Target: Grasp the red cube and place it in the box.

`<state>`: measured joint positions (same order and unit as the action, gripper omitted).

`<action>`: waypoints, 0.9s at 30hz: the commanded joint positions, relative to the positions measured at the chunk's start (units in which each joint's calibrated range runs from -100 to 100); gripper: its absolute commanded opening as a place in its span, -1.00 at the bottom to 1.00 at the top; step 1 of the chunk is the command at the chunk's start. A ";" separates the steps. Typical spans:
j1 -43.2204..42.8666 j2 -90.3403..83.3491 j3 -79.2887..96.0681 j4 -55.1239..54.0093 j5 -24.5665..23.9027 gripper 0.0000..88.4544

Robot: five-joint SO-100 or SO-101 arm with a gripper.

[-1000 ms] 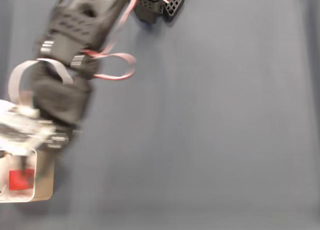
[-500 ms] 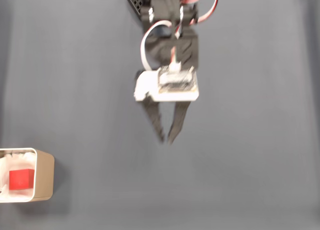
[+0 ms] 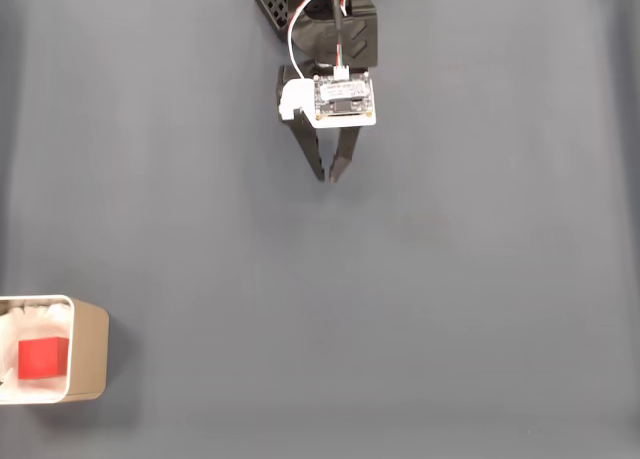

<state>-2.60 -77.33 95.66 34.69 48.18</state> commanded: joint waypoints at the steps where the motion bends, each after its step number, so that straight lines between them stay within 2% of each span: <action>1: 0.18 -9.84 2.70 11.63 -1.56 -1.00; 6: 0.39 -15.99 4.16 24.66 -2.69 -1.00; 13: 0.39 -22.67 4.25 36.71 -2.74 -1.00; 17: 0.68 -22.67 4.25 40.31 -2.64 -1.00; 27: 0.68 -22.67 4.25 40.40 -2.54 -1.00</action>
<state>-2.45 -100.00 99.37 73.75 45.69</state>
